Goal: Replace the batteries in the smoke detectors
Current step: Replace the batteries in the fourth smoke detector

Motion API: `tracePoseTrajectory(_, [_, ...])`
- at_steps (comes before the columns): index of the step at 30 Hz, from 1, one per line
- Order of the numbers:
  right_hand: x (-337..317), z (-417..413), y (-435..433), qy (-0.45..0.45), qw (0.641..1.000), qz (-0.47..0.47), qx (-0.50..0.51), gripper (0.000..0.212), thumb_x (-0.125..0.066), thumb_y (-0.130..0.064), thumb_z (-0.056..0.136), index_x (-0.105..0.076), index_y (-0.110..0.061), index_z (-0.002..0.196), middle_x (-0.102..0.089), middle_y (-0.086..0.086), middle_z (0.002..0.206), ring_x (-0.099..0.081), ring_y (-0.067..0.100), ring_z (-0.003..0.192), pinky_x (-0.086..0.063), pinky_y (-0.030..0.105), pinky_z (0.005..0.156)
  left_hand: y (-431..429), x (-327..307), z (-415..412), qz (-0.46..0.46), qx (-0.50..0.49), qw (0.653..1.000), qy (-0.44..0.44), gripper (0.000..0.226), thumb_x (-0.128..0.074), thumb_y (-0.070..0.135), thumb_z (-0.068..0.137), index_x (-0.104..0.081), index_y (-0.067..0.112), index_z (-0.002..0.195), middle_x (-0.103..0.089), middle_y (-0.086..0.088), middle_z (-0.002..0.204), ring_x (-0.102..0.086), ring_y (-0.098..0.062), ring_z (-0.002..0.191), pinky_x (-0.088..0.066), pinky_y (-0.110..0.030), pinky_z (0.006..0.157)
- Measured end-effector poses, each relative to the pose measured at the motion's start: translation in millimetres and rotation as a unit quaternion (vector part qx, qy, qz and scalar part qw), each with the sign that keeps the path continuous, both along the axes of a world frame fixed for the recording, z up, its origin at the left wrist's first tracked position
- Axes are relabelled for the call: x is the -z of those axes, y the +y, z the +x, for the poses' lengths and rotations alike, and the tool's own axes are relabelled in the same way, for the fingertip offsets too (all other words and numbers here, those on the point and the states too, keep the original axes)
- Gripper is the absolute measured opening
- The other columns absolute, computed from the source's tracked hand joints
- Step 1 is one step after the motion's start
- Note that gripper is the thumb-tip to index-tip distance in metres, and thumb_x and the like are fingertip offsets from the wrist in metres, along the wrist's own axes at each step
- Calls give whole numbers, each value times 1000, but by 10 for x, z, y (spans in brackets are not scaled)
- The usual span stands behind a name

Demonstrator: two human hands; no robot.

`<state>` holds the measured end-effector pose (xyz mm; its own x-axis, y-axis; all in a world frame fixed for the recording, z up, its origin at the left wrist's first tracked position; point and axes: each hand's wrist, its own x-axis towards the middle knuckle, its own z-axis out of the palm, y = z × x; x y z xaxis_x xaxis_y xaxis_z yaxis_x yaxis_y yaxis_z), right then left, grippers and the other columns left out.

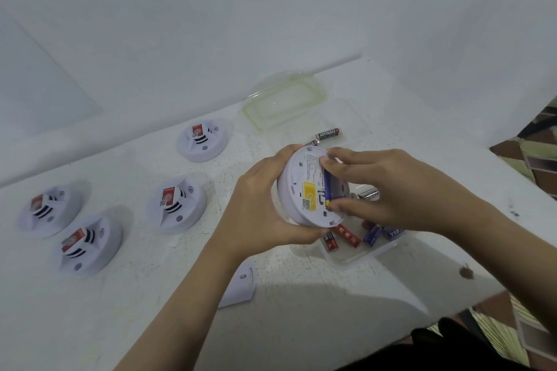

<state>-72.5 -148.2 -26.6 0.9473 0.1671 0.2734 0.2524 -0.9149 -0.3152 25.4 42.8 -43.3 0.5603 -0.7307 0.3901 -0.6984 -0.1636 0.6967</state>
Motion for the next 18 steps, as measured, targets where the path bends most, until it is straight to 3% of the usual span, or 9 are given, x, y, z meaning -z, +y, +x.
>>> tracePoseTrajectory(6, [12,-2,34,-35,995,-90,-38,58,-43,-47,86,-62,-5,121,-63,17,121,-69,27,81,-54,30,62,25,-25,29,-9,-2,999,34,90,-93,30,48,-54,12,127,-65,3,110,-64,-20,100,-54,-38,84])
tracePoseTrajectory(8, [31,15,39,-49,993,-103,-44,56,-44,-45,87,-63,-2,118,-65,19,116,-67,27,72,-51,27,56,27,-39,28,-13,-1,999,41,88,-94,28,48,-55,15,125,-66,4,110,-64,-18,101,-54,-33,85])
tracePoseTrajectory(13, [75,19,68,-82,991,-93,-53,53,-44,-37,88,-62,4,116,-65,22,109,-63,30,59,-52,35,45,19,-81,23,-19,4,998,63,82,-94,17,48,-57,16,121,-66,6,104,-64,-14,97,-53,-24,81])
tracePoseTrajectory(18, [73,34,91,-81,991,-99,-42,48,-39,-26,88,-62,5,117,-64,24,115,-62,29,57,-48,28,47,23,-88,36,-21,13,997,67,80,-92,15,50,-56,16,121,-65,6,104,-63,-8,97,-49,-16,82])
